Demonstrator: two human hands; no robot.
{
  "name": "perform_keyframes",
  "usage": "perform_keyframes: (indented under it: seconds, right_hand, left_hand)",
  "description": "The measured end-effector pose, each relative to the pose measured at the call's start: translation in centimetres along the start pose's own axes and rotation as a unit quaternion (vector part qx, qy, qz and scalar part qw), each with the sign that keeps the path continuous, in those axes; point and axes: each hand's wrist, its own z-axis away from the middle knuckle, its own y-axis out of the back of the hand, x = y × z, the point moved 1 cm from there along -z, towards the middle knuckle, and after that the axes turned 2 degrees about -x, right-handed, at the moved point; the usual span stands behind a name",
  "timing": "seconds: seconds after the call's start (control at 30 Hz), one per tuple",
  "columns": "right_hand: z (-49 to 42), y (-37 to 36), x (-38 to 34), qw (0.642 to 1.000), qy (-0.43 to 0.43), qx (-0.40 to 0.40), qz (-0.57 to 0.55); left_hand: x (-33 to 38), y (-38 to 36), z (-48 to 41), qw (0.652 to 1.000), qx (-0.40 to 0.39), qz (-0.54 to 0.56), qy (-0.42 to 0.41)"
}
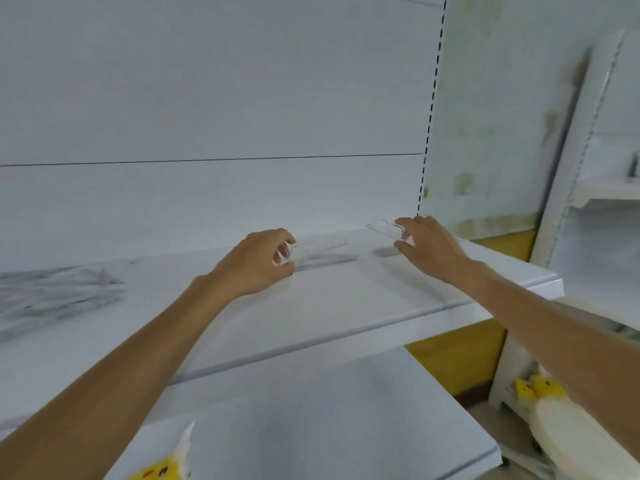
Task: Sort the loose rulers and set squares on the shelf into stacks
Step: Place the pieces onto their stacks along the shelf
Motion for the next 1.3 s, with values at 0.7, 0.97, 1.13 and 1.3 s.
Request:
perform_keyframes:
  seconds: [0.7, 0.97, 1.13, 1.3]
  right_hand:
    - [-7.5, -1.2, 14.7, 0.984, 0.085, -0.103, -0.122]
    - [-9.7, -3.3, 12.4, 0.949, 0.179, -0.192, -0.174]
    - [-10.3, -3.8, 12.0, 0.937, 0.202, -0.227, -0.170]
    - [-10.4, -4.1, 12.5, 0.934, 0.206, -0.239, -0.169]
  left_hand:
    - [8.2, -7.9, -8.9, 0.993, 0.003, -0.074, 0.094]
    - [6.5, -6.8, -7.9, 0.983, 0.094, -0.044, 0.149]
    - [5.8, -6.9, -7.6, 0.979, 0.095, -0.045, 0.175]
    - [6.5, -7.5, -8.8, 0.980, 0.084, -0.041, 0.175]
